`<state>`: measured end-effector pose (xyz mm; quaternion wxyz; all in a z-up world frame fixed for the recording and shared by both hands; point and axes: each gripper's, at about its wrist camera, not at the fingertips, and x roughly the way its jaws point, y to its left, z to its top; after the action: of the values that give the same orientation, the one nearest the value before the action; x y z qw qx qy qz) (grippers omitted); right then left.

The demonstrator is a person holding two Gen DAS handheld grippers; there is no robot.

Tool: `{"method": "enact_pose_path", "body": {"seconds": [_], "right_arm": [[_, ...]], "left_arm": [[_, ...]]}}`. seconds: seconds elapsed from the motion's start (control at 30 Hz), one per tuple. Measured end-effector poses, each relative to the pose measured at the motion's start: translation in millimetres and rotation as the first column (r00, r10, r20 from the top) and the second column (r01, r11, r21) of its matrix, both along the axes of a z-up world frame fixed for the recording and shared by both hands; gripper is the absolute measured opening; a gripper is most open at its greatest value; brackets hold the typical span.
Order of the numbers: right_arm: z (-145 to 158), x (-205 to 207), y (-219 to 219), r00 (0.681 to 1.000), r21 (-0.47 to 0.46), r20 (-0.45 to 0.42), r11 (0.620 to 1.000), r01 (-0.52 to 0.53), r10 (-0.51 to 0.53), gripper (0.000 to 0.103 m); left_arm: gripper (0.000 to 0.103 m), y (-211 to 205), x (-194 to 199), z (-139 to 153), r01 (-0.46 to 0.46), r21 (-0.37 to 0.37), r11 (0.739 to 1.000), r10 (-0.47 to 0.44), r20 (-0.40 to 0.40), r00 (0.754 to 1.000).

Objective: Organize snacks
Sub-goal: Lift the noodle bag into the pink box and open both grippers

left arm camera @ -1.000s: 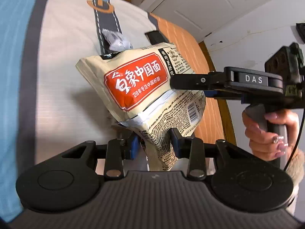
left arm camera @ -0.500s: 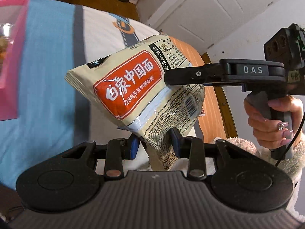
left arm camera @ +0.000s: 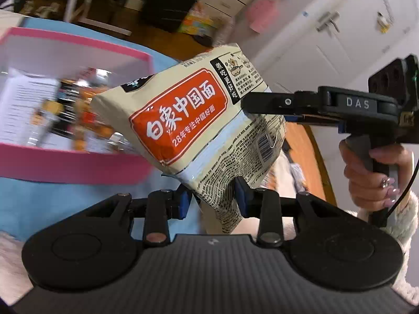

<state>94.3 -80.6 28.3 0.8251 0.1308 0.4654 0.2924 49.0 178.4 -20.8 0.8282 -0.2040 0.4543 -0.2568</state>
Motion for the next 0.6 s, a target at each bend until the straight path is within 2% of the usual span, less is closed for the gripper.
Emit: {"method": "enact_pose_path", "body": {"seconds": [0.17, 0.3, 0.4, 0.6], "right_arm": [[-5, 20, 37, 1.0, 0.063, 0.014, 0.998, -0.011, 0.01, 0.058], [-17, 40, 67, 1.0, 0.086, 0.012, 0.996, -0.008, 0.007, 0.058], [-30, 54, 91, 0.999, 0.089, 0.023, 0.996, -0.028, 0.027, 0.058], [-63, 84, 126, 0.999, 0.08, -0.054, 0.997, -0.001, 0.005, 0.058]], "left_arm": [[0.036, 47, 22, 0, -0.072, 0.034, 0.997, 0.072, -0.005, 0.997], [0.036, 70, 38, -4, -0.117, 0.094, 0.989, 0.115, 0.03, 0.993], [0.036, 88, 53, -13, -0.156, 0.088, 0.984, 0.156, 0.006, 0.988], [0.038, 122, 87, -44, -0.212, 0.104, 0.972, 0.218, -0.056, 0.974]]}}
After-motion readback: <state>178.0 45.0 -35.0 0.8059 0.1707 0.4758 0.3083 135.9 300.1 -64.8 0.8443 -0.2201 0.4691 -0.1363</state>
